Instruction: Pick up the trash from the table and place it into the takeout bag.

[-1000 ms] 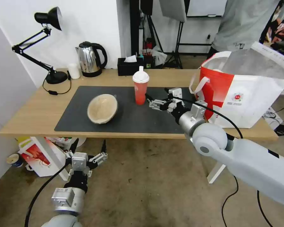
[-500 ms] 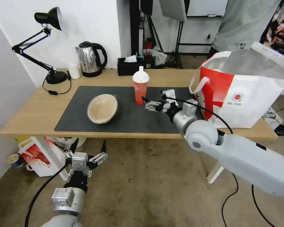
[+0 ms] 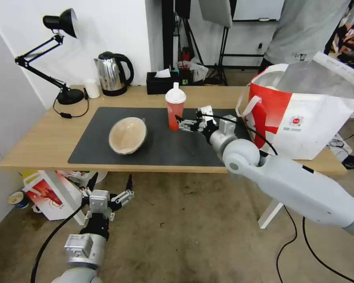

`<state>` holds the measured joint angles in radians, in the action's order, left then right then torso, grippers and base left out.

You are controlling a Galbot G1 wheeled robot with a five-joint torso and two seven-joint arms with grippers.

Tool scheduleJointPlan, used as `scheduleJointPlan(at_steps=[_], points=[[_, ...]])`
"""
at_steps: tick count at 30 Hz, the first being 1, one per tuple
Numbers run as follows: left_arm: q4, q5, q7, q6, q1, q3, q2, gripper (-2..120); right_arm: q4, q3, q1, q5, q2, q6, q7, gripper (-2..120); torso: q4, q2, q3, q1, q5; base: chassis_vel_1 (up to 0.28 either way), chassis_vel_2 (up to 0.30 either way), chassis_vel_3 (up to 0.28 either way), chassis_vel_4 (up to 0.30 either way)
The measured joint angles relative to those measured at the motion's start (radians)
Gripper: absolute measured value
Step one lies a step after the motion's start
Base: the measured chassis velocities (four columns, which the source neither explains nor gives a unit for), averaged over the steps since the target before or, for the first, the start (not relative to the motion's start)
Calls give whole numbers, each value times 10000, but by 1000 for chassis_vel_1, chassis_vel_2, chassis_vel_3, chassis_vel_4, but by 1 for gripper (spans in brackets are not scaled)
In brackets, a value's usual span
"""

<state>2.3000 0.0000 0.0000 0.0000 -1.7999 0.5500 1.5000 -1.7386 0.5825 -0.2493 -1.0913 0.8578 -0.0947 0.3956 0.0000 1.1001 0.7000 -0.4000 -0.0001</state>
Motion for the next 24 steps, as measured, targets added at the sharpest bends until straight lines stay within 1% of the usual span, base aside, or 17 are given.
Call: scheduleJointPlan(at_steps=[15,24], points=[[0,0,0,0,0,0,0,100,453,253,322,53,436,-9,-15,100,-1,0,0,0,0,0,0,0,0],[0,0,1,0,0,0,0,100,967,262,331,264,757,0,-220,100,1,-1,0,0,1,0,0,0,0]])
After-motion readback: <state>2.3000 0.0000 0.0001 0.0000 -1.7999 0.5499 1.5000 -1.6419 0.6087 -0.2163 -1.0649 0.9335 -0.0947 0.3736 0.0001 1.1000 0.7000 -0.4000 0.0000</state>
